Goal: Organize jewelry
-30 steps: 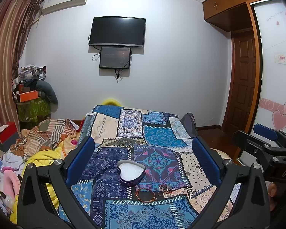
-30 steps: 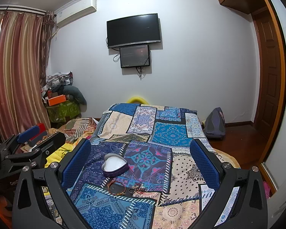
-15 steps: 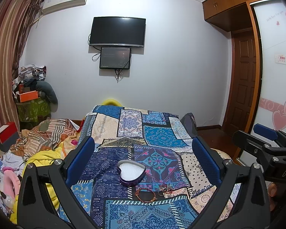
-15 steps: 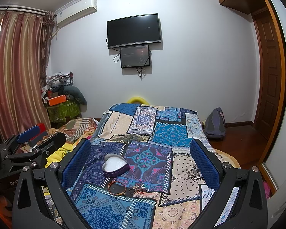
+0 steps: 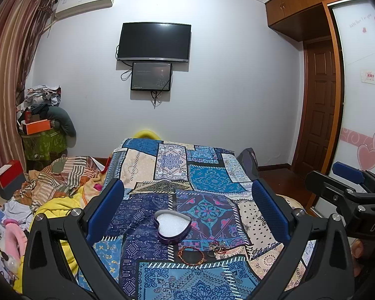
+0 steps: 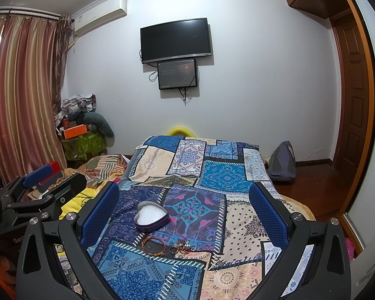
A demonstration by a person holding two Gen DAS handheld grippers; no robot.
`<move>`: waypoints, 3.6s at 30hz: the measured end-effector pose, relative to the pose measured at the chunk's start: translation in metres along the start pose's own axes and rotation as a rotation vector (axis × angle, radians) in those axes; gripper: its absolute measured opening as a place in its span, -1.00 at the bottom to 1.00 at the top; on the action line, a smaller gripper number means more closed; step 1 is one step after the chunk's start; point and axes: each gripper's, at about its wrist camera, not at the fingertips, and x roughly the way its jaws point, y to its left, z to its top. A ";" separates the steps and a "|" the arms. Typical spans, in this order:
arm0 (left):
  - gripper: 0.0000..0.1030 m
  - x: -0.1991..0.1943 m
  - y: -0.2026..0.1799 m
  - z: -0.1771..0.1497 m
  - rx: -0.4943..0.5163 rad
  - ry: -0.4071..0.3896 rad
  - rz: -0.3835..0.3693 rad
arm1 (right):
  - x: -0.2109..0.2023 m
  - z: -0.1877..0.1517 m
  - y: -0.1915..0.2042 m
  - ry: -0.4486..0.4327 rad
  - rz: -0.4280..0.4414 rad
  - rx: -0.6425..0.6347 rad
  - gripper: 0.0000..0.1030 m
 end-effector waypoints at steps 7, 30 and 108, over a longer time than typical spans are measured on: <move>0.99 0.000 0.000 0.000 0.000 0.000 0.001 | 0.000 0.000 0.000 0.001 0.000 0.001 1.00; 0.99 0.003 0.002 0.001 0.002 0.012 0.002 | 0.002 0.002 0.001 0.012 0.000 0.005 1.00; -0.87 0.178 0.025 -0.147 -0.018 0.639 -0.095 | 0.169 -0.134 -0.025 0.669 0.240 -0.042 -0.85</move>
